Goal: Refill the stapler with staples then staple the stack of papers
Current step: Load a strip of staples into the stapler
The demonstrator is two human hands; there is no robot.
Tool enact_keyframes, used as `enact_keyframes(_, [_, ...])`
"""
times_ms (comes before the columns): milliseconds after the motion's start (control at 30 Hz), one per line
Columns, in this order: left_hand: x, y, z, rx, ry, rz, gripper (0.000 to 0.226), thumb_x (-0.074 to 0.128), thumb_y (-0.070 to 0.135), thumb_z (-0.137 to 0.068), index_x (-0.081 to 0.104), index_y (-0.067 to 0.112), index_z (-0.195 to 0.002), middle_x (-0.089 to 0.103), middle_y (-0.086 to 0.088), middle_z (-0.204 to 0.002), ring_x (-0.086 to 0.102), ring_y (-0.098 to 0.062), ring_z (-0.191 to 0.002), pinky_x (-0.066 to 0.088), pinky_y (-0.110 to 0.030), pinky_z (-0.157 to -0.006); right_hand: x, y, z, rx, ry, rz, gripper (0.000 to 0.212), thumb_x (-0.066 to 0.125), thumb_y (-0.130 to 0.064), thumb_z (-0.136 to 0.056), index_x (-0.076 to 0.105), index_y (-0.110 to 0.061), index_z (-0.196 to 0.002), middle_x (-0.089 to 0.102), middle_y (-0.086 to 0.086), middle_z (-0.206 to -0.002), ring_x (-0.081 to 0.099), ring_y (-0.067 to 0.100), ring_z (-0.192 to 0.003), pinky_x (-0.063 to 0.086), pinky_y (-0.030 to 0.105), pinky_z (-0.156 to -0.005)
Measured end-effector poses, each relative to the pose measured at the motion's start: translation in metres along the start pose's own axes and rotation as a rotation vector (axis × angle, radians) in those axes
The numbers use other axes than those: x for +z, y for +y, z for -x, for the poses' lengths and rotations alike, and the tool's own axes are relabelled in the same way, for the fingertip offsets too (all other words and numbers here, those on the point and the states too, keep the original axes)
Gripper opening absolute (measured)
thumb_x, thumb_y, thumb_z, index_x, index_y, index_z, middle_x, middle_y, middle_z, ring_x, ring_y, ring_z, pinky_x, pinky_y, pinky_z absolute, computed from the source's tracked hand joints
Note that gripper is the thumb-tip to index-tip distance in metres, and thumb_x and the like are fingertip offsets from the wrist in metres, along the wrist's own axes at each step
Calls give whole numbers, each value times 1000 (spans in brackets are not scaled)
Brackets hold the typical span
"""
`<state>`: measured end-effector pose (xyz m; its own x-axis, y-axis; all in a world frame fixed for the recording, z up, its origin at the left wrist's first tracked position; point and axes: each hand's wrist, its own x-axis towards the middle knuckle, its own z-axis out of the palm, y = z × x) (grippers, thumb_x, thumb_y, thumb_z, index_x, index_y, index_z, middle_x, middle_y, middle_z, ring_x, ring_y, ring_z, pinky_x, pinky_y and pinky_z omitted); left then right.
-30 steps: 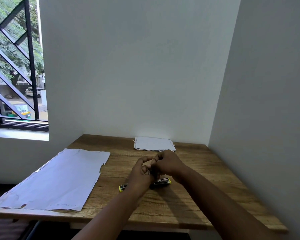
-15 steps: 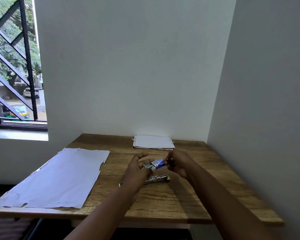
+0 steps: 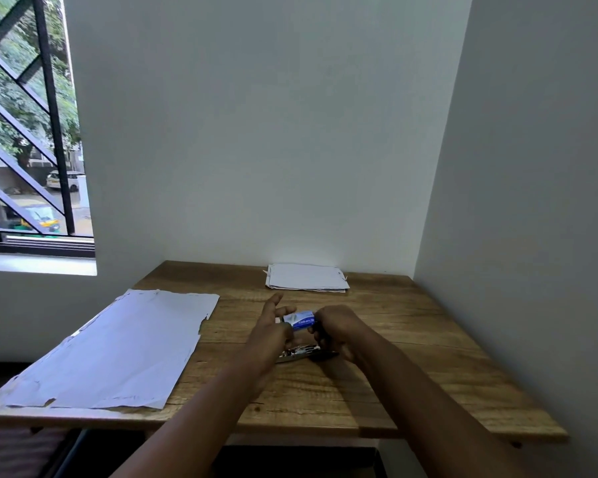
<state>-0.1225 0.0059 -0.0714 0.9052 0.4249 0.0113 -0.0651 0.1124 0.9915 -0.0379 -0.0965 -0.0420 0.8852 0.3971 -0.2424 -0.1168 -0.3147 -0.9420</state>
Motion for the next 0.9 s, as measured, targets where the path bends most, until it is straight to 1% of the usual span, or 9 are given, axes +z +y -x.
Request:
enact_keyframes(100, [-5, -3, -1, 2, -30, -13, 83, 41, -14, -86, 26, 37, -150, 36, 0, -152, 54, -27, -124, 46, -48, -106, 7, 1, 2, -30, -11, 47, 30, 37, -7, -98, 63, -4, -84, 60, 8, -67, 48, 14, -54, 36, 23, -49])
enact_keyframes(233, [-11, -6, -4, 25, 6, 120, 59, 40, 3, -100, 28, 32, -151, 39, -2, -151, 56, -23, -123, 44, -44, -110, 13, 3, 4, -88, 0, 45, 27, 36, -9, -99, 61, -7, -89, 62, 9, -70, 50, 14, -55, 36, 24, -50])
enact_keyframes(300, [-12, -7, -6, 34, 68, 131, 51, 39, 9, -103, 34, 33, -147, 50, -5, -144, 60, -22, -119, 46, -43, -107, 16, 5, 4, -108, 15, -35, 31, 34, -18, -103, 62, -9, -93, 63, 8, -69, 50, 13, -54, 36, 23, -49])
enact_keyframes(400, [-12, -7, -7, 37, 106, 89, 47, 38, 7, -102, 41, 33, -142, 60, -6, -132, 64, -21, -113, 52, -37, -100, 21, 7, 4, -137, 39, -135, 40, 38, -36, -103, 65, -7, -97, 64, 8, -69, 50, 13, -52, 37, 23, -48])
enact_keyframes(500, [-14, -7, -9, 71, 158, 74, 38, 44, 9, -102, 48, 32, -133, 67, -5, -120, 69, -18, -103, 55, -33, -94, 26, 9, 4, -158, 41, -130, 34, 44, -31, -102, 66, -6, -100, 66, 7, -71, 51, 11, -52, 39, 22, -48])
enact_keyframes(633, [-18, -6, -14, 70, 173, 146, 31, 51, 13, -100, 54, 42, -110, 74, 8, -99, 74, -11, -89, 58, -27, -80, 32, 9, 4, -124, 68, -164, 30, 44, -26, -102, 65, -5, -107, 67, 8, -75, 50, 12, -55, 39, 23, -50])
enact_keyframes(767, [-11, -5, -18, 95, 244, 62, 27, 53, 15, -99, 54, 42, -105, 64, 24, -90, 66, 1, -86, 59, -31, -82, 38, 6, 5, -100, 94, -146, 31, 44, -25, -102, 65, -5, -112, 69, 12, -86, 50, 13, -58, 39, 23, -50])
enact_keyframes(833, [-7, -2, -19, 132, 279, -5, 25, 52, 14, -99, 55, 39, -106, 64, 20, -93, 67, -5, -91, 59, -37, -87, 38, 5, 6, -92, 101, -155, 31, 44, -25, -102, 64, -5, -114, 71, 16, -94, 50, 13, -59, 38, 23, -50])
enact_keyframes(900, [-2, 3, -19, 163, 302, -5, 23, 54, 16, -98, 57, 29, -117, 66, 8, -105, 67, -15, -101, 56, -41, -92, 38, 2, 6, -99, 107, -193, 29, 44, -24, -102, 62, -5, -116, 71, 20, -102, 49, 14, -60, 37, 24, -50])
